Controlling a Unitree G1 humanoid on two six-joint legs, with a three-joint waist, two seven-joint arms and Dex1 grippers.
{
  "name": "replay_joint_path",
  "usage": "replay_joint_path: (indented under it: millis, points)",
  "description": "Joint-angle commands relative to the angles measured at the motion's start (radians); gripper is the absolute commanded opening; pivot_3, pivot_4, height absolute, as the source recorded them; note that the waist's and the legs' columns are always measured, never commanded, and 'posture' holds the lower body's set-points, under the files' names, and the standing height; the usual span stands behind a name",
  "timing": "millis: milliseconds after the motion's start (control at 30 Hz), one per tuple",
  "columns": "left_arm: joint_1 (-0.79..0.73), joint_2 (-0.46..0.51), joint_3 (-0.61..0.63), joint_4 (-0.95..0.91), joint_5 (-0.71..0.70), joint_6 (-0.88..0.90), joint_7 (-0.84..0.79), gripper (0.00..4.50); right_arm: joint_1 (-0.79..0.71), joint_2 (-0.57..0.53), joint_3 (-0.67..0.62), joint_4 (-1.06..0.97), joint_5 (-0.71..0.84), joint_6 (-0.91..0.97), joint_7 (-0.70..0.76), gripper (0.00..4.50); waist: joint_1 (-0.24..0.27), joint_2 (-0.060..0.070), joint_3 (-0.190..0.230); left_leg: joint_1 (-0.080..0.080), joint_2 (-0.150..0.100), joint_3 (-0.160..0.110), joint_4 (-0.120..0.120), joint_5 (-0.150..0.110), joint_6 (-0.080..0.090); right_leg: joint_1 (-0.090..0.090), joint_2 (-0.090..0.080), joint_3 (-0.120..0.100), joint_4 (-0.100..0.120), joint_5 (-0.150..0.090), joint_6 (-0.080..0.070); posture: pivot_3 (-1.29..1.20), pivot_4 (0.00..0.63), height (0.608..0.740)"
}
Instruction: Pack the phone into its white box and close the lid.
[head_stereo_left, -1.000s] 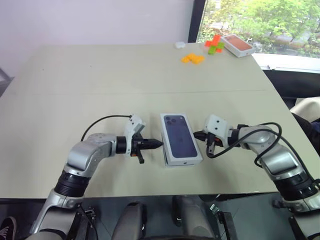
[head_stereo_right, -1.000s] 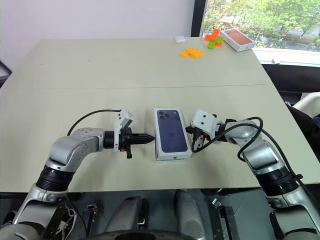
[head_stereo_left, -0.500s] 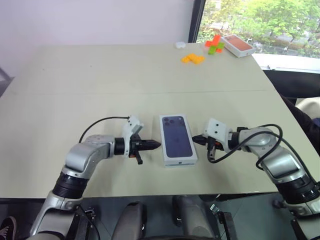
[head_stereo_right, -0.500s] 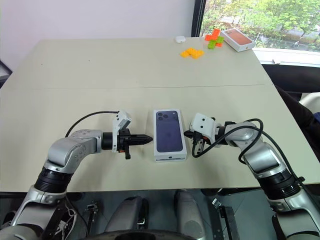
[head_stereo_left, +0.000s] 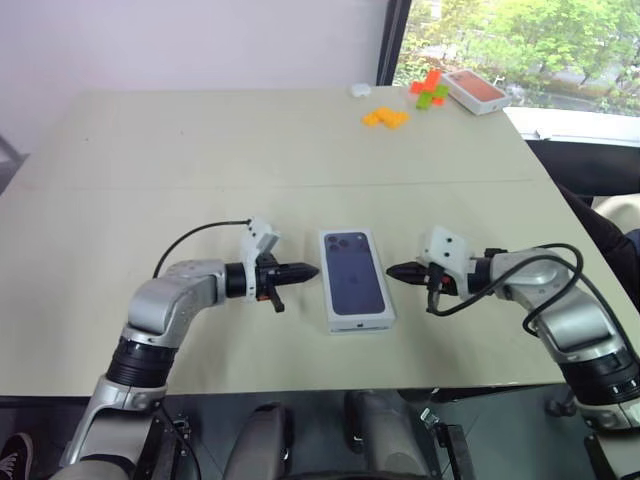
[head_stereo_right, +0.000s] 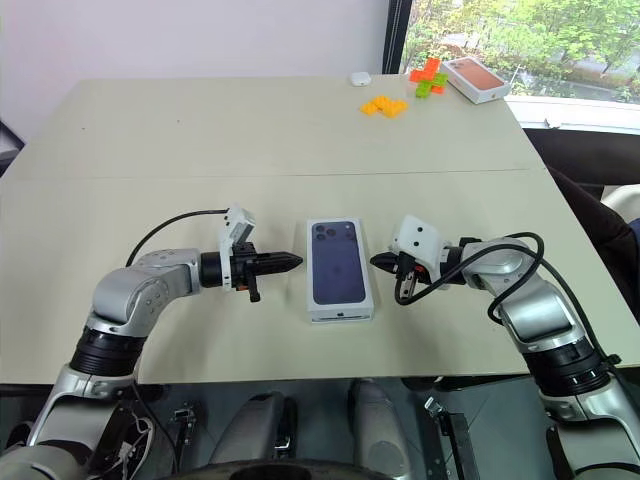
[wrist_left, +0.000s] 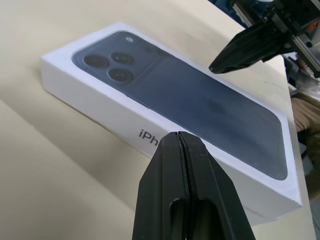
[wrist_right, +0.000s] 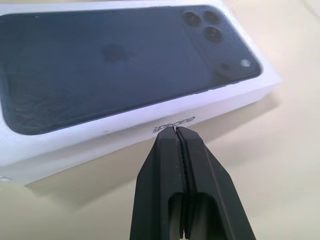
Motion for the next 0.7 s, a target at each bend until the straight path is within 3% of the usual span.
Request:
replay_joint_path:
  millis: [33, 700]
  points:
    - [0.032, -0.006, -0.043, -0.091, -0.011, 0.001, 0.0, 0.0, 0.004, 0.003, -0.005, -0.028, 0.006, -0.008, 0.003, 0.03, 0.001, 0.0, 0.0, 0.0, 0.0, 0.0, 0.0, 0.0, 0.0, 0.0, 0.0, 0.0, 0.0, 0.0, 0.0, 0.0, 0.15, 0.74]
    - [0.059, 0.018, -0.043, -0.151, -0.048, 0.043, -0.003, 0.0, 0.097, -0.028, -0.032, -0.194, 0.087, 0.089, 0.054, 0.03, 0.001, 0.0, 0.0, 0.0, 0.0, 0.0, 0.0, 0.0, 0.0, 0.0, 0.0, 0.0, 0.0, 0.0, 0.0, 0.0, 0.15, 0.74]
